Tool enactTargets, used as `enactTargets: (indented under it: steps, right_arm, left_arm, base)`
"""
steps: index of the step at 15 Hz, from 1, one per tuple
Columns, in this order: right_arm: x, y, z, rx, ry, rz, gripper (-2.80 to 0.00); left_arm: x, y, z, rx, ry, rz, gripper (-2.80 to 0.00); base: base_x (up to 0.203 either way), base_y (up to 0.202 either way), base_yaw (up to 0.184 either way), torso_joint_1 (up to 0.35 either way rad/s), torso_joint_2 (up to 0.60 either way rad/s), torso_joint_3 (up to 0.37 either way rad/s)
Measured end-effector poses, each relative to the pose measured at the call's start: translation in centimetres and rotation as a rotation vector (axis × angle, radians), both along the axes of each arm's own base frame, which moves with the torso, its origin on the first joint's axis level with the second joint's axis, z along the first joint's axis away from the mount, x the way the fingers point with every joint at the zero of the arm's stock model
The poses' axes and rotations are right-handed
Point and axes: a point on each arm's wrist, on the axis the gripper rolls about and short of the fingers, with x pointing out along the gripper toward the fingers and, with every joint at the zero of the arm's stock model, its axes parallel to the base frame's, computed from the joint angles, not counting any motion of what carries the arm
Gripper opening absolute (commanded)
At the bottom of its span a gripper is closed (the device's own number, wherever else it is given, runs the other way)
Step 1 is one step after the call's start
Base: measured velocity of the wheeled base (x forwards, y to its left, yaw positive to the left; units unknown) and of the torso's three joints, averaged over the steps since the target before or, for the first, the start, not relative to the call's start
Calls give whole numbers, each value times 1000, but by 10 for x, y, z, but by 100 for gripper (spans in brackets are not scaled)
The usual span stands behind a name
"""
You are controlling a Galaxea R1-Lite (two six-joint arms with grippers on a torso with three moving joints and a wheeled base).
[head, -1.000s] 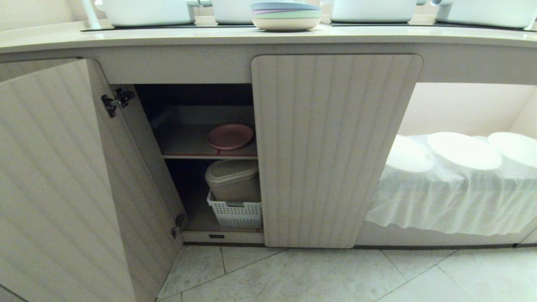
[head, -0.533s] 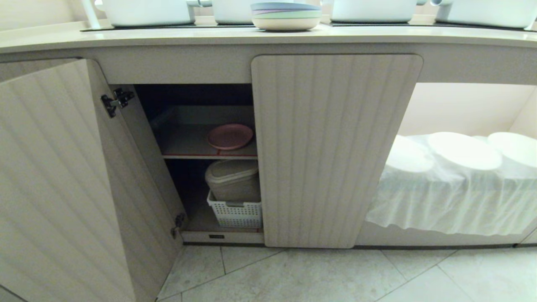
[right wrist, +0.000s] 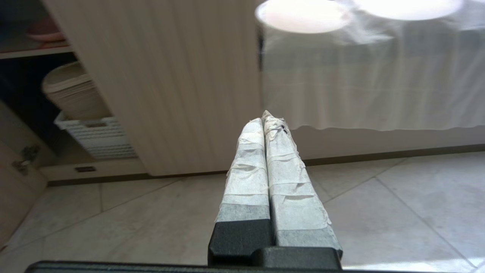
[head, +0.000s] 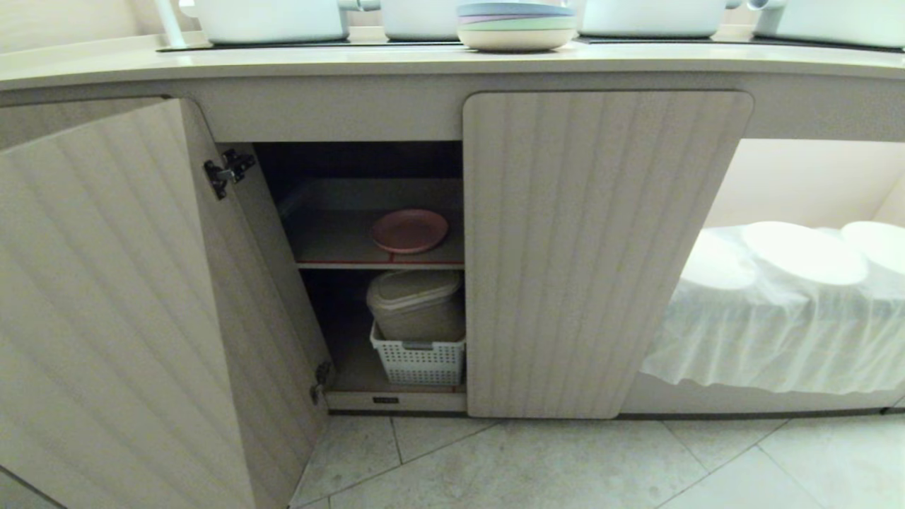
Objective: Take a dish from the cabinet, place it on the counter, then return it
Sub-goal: Close the cabinet door
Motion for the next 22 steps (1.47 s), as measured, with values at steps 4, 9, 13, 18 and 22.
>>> enactTargets:
  steps: [4,9,13,18,22]
  right_arm:
    - [0,0,0,0,0,1,-280]
    - [0,0,0,0,0,1,-280]
    - [0,0,0,0,0,1,-280]
    - [0,0,0,0,0,1,-280]
    - [0,0,0,0,0,1,-280]
  left_arm:
    - [0,0,0,0,0,1,-280]
    - [0,0,0,1,0,0,-280]
    - [0,0,0,7,0,0,-280]
    - [0,0,0,3,0,-1,-280]
    - [0,0,2,66,-18,-7,-280]
  base:
    - [0,195,-2,1,2,2]
    - [0,89,-2,2,1,1]
    - [0,0,0,0,0,0]
    - [0,0,0,0,0,0]
    - [0,0,0,0,0,0]
